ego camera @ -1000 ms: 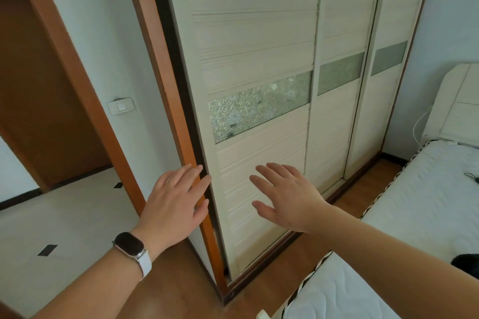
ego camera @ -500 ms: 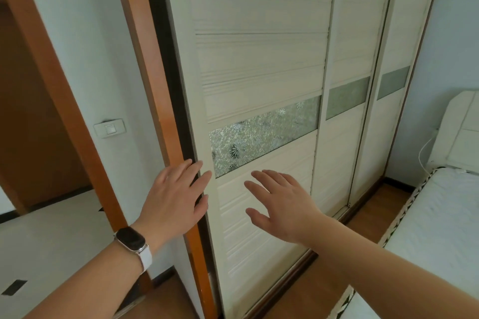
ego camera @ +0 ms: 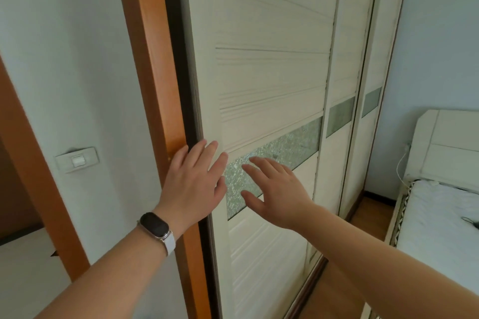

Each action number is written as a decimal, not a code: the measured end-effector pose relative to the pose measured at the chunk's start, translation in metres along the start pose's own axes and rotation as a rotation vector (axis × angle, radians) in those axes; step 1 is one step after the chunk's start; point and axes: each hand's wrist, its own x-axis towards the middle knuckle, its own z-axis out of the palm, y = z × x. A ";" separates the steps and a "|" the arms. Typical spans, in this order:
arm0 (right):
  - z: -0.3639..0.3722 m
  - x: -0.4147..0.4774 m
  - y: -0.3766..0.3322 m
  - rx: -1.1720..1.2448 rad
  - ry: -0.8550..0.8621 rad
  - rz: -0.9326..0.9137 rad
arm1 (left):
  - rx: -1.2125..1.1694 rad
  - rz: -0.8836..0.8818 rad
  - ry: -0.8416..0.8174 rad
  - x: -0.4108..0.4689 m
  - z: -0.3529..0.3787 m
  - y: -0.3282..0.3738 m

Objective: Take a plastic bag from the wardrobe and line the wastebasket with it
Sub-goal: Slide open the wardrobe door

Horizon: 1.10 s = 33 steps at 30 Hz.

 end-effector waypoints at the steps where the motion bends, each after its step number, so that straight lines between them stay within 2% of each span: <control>1: 0.004 0.005 0.000 0.006 0.005 0.003 | -0.001 -0.006 0.005 0.003 0.003 -0.001; 11: 0.035 0.050 0.016 0.020 0.032 0.067 | 0.007 -0.080 0.041 0.028 0.022 0.007; 18: 0.059 0.073 0.034 0.089 0.134 0.110 | -0.056 -0.164 0.063 0.042 0.037 0.019; 23: 0.088 0.090 0.058 0.105 0.261 0.014 | 0.065 -0.109 0.057 0.045 0.062 0.017; 28: 0.129 0.113 0.073 0.206 0.455 -0.098 | 0.170 -0.182 0.092 0.048 0.080 0.022; 33: 0.156 0.138 0.089 0.223 0.675 -0.236 | 0.283 -0.213 0.225 0.053 0.103 0.021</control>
